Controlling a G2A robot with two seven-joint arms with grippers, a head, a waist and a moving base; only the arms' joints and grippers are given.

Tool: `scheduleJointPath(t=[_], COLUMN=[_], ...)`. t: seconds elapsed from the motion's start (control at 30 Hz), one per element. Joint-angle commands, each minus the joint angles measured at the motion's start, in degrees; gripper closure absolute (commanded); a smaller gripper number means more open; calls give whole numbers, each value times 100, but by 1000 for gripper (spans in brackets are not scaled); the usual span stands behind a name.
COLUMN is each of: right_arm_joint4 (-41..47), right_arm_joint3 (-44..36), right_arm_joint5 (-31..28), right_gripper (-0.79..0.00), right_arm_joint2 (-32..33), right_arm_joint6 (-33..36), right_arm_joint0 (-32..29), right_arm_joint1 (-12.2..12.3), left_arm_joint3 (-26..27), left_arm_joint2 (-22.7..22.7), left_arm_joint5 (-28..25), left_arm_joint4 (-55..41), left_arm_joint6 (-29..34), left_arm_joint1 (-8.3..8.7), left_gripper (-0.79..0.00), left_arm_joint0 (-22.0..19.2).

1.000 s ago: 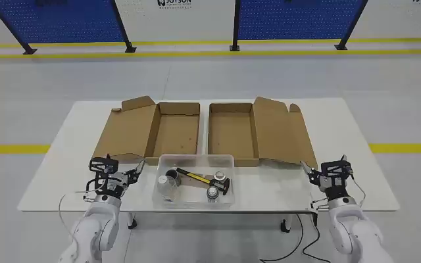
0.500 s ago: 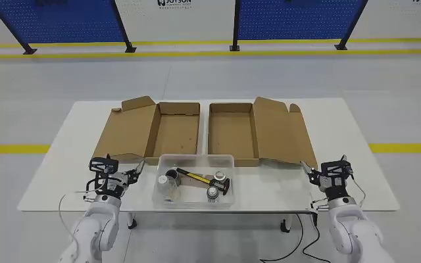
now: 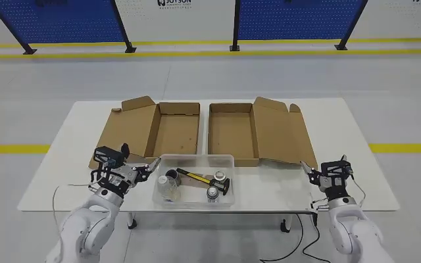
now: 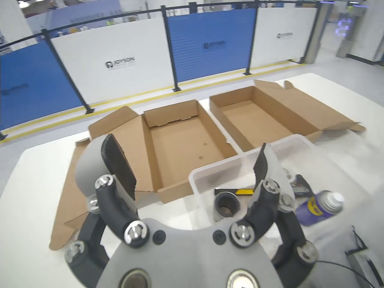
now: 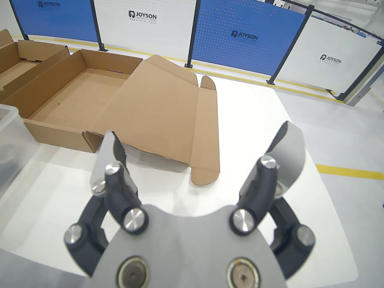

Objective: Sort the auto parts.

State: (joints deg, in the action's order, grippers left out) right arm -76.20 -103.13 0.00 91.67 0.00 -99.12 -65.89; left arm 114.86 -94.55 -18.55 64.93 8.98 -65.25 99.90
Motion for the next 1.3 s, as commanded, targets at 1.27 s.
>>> scheduleJointPath(t=[1.27], right_arm_joint4=[0], right_arm_joint3=[0], right_arm_joint5=[0], right_gripper=[-785], right_arm_joint2=[0], right_arm_joint6=[0], right_arm_joint0=[0], right_arm_joint1=[0], left_arm_joint3=[-1160], left_arm_joint2=[937], left_arm_joint5=[-633], left_arm_joint4=[611], left_arm_joint6=[474], left_arm_joint1=[39], left_gripper=[-625], left_arm_joint0=[-237])
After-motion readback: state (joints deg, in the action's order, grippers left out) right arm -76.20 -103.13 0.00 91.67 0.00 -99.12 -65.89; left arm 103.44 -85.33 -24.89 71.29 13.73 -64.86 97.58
